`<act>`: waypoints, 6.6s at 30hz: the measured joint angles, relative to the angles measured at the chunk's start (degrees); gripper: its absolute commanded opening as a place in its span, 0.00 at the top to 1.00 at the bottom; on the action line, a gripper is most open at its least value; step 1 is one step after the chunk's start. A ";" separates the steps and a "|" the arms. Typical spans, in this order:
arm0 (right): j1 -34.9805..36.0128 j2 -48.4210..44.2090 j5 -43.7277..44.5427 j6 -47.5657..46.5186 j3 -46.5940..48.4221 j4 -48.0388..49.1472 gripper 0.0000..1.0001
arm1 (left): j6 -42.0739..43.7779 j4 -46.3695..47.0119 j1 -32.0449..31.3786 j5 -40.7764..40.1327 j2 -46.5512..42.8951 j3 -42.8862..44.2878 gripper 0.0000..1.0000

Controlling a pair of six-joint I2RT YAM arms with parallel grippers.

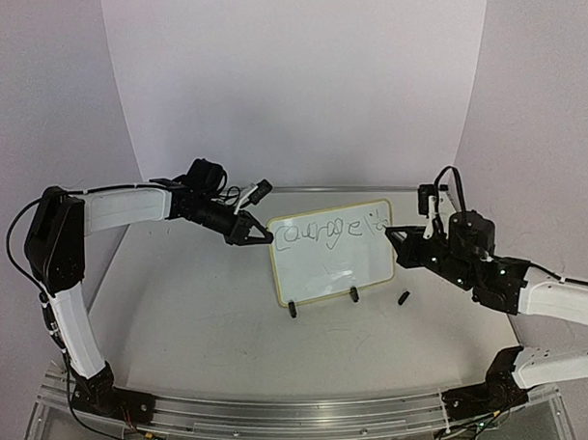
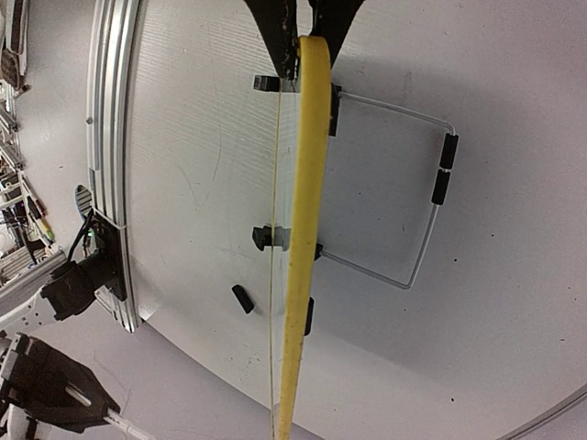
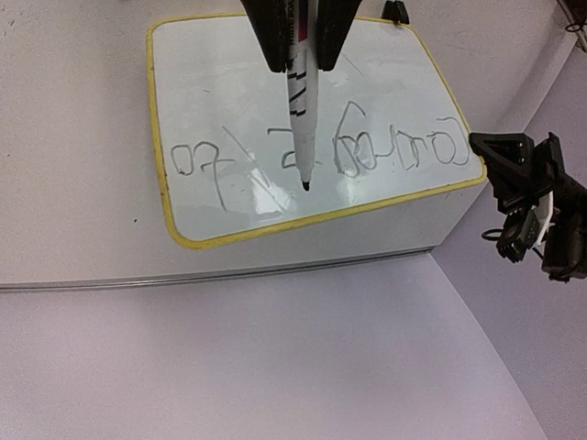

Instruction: Write a sentence on the whiteboard

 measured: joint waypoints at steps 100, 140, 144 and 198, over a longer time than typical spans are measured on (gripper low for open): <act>26.19 46.77 23.33 -4.05 21.46 10.78 1.00 | -0.02 -0.04 -0.02 -0.26 -0.15 -0.02 1.00; 27.70 43.53 23.81 -1.18 17.99 10.63 1.00 | 0.00 -0.04 -0.04 -0.28 -0.24 -0.02 1.00; 27.70 43.63 24.04 -2.08 18.39 10.52 1.00 | 0.00 -0.04 -0.04 -0.28 -0.24 -0.02 1.00; 27.33 47.01 24.21 6.16 21.79 2.99 1.00 | -0.13 -0.09 -0.04 -0.68 -0.37 -0.02 1.00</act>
